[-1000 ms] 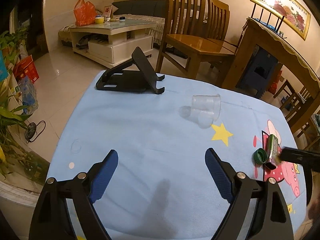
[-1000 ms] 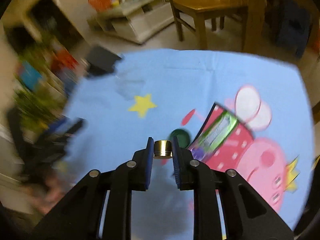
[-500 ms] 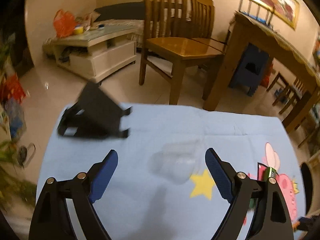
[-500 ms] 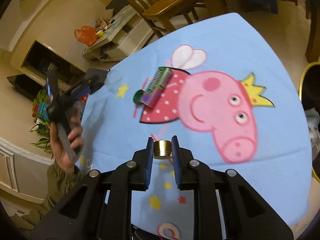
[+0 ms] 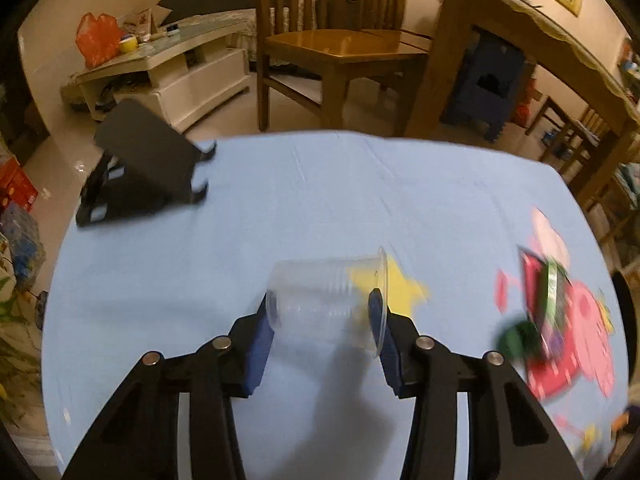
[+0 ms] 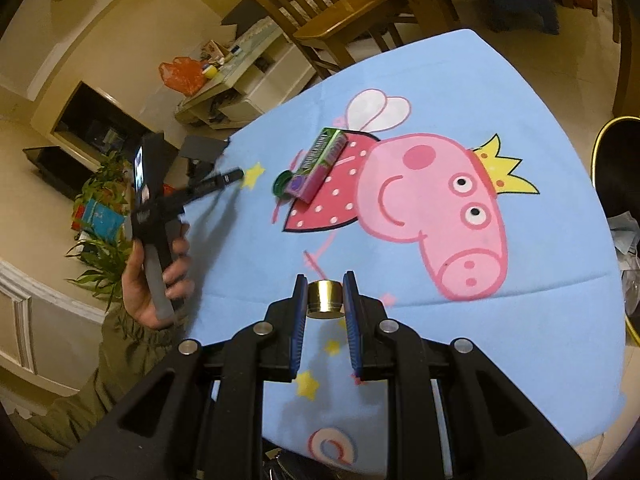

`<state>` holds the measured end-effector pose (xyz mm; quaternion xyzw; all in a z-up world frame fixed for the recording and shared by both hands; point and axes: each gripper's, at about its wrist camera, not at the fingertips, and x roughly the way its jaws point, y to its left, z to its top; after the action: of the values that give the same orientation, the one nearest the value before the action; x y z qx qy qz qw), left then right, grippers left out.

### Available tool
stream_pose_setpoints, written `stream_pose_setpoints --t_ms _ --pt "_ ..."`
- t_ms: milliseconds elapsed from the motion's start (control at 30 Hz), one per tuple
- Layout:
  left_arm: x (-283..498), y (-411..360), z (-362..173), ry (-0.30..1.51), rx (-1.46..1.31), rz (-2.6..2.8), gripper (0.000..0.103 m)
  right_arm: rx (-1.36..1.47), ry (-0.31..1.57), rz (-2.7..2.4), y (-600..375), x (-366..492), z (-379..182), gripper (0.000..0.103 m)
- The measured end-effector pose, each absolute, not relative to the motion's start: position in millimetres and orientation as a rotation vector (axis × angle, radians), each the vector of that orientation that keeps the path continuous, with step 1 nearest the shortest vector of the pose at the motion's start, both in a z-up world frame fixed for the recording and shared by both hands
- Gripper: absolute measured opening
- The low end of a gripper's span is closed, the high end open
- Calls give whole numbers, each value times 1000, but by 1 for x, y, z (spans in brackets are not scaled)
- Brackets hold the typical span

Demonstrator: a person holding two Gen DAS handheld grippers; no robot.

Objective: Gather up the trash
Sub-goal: 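Grasp the clear plastic cup with the left tool while the right tool holds the gold cylinder, then carry the cup and gold cylinder over the bin and open both tools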

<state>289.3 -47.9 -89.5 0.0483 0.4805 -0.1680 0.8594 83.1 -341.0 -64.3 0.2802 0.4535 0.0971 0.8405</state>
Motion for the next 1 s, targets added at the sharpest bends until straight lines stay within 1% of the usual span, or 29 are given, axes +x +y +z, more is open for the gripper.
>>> stream_pose_setpoints --t_ms 133,267,367,533,700,867,1000 --pt "239 -39 -75 974 58 -432 44 578 917 226 -336 66 -50 18" --pt "192 -50 -56 920 31 -486 44 548 879 214 -338 48 -41 18" --pt "161 -81 -44 878 111 -482 44 551 883 172 -352 39 -49 18" --pt "115 -141 -26 774 265 -493 44 632 865 73 -397 14 -68 18" --pt "81 -200 -12 704 347 -561 45 675 769 -128 -461 -15 -65 18" --pt "62 -242 -14 670 415 -594 45 600 662 -375 -508 -34 -56 18" --pt "53 -264 -17 659 451 -612 45 526 615 -472 -522 -34 -68 18"
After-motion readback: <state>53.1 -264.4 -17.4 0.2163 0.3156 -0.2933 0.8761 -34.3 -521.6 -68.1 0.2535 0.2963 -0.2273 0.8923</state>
